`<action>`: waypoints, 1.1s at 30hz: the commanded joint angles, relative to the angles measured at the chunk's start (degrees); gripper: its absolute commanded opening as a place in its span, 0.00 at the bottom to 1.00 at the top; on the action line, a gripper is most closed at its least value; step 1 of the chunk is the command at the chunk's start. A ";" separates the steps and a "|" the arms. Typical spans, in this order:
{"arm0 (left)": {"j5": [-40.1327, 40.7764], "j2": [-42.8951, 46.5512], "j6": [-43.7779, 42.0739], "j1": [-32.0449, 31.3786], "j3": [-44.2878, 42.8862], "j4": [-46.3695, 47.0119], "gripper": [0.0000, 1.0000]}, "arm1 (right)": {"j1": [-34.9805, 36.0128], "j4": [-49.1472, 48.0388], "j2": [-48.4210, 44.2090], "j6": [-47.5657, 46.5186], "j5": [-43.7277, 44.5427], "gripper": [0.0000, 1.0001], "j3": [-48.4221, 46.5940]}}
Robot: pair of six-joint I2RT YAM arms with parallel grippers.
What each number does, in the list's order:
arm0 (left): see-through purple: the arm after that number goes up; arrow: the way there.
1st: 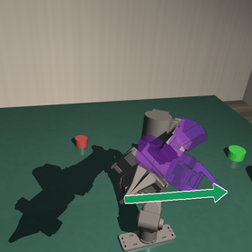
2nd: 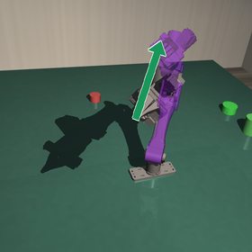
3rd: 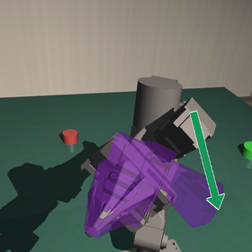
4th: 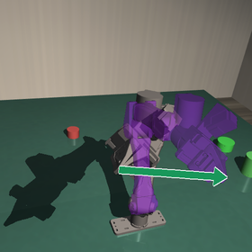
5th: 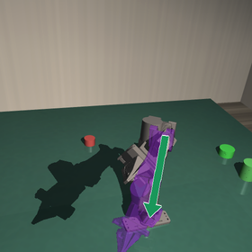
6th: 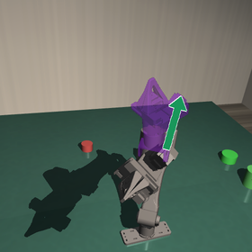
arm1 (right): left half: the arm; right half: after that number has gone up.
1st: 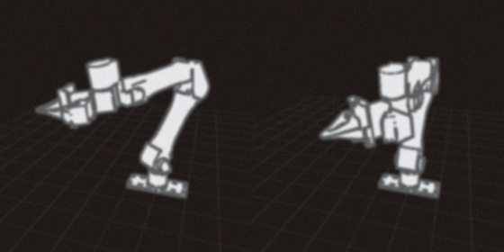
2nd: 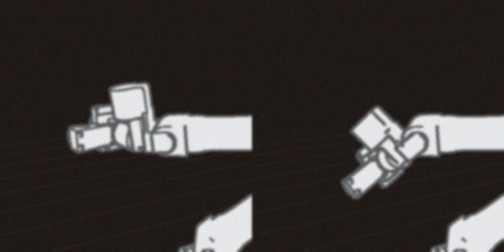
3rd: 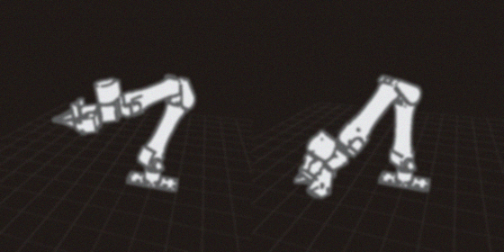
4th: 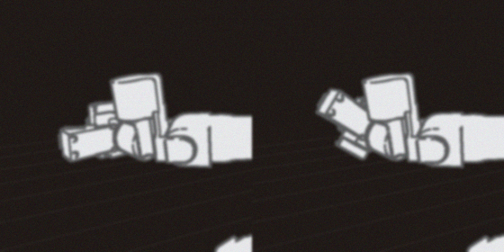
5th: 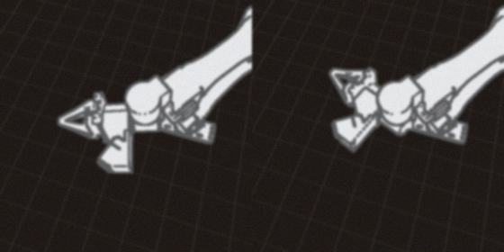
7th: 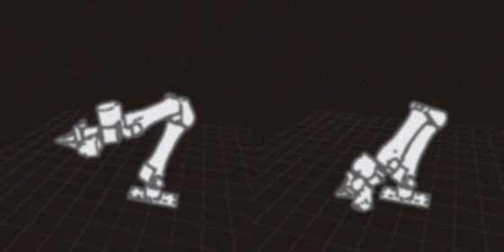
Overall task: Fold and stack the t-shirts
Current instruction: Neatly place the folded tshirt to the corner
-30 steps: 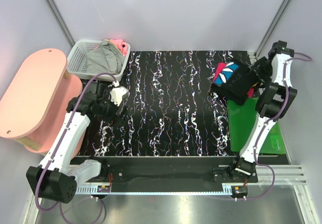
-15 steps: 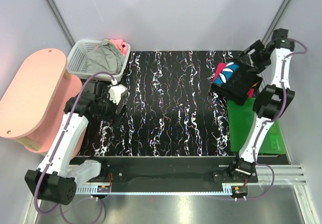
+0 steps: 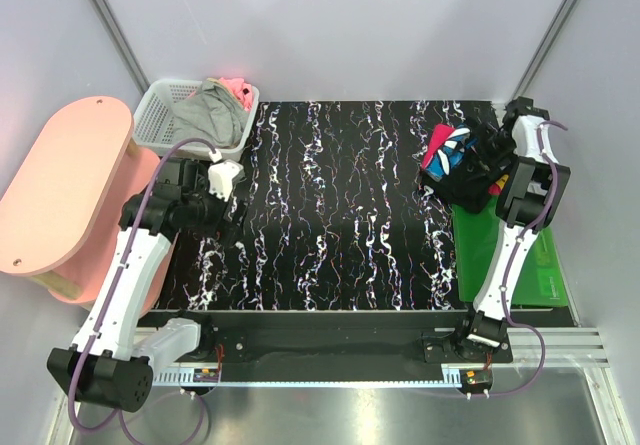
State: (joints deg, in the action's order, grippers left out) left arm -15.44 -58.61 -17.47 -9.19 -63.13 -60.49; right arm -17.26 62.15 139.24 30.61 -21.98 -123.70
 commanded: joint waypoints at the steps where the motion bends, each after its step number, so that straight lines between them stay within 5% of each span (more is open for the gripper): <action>1: 2.61 0.07 1.22 0.31 -3.13 1.08 0.99 | 0.29 -0.80 -5.28 -1.17 0.55 0.99 -3.11; 9: 3.84 2.18 2.53 0.31 -4.28 1.07 0.99 | 10.91 -0.27 -24.43 -2.82 -4.31 1.00 -7.26; 15: 4.90 3.24 3.23 0.49 -3.58 1.34 0.99 | 31.89 -7.82 -45.26 -7.05 6.66 1.00 13.25; 21: 4.89 3.76 4.64 0.84 -3.14 2.39 0.99 | 43.86 -13.28 -62.41 -5.74 13.10 1.00 36.20; 33: 3.84 4.64 6.75 0.84 -3.66 2.83 0.99 | 50.30 -16.98 -80.61 -0.46 13.19 1.00 53.56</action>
State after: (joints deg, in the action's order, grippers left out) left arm -11.53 -55.66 -12.14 -8.73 -65.14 -59.88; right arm 32.08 49.12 62.61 28.88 -10.07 -70.48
